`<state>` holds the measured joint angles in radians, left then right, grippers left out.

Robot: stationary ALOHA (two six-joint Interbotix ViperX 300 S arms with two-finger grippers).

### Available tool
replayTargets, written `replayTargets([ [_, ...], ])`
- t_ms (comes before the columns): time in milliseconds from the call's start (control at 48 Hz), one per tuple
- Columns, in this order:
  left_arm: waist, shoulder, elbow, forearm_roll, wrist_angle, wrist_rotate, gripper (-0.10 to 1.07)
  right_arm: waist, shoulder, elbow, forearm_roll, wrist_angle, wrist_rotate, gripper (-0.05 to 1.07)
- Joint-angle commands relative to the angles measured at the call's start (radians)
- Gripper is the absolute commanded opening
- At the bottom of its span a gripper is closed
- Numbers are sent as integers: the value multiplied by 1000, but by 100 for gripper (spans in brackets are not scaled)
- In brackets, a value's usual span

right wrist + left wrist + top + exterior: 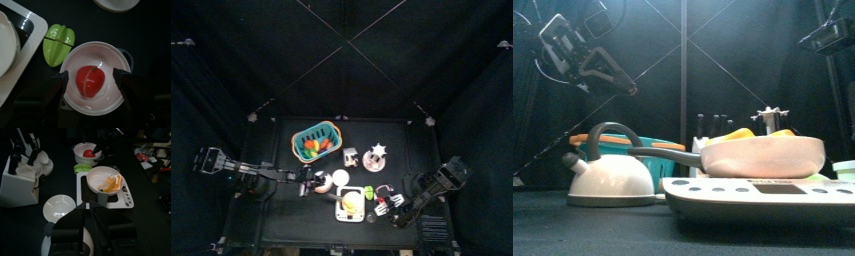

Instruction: Grab cut squash half

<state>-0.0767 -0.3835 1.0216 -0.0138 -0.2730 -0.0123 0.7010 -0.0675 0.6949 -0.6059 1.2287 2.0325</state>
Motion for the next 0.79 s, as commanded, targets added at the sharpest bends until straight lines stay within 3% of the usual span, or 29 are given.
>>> replayTargets([
  [0,0,-2,-11,-2,-8,0,59,0,-23,-48,-48,-14,-3,100],
  [292,2,-2,-11,-8,-8,2,59,-34,31,-156,-365,-189,-6,100],
  [521,2,-2,-9,-8,-8,2,59,-110,109,-207,-449,-367,-8,100],
  [771,2,-2,-6,-6,-8,2,59,-143,156,-219,-471,-428,-8,100],
])
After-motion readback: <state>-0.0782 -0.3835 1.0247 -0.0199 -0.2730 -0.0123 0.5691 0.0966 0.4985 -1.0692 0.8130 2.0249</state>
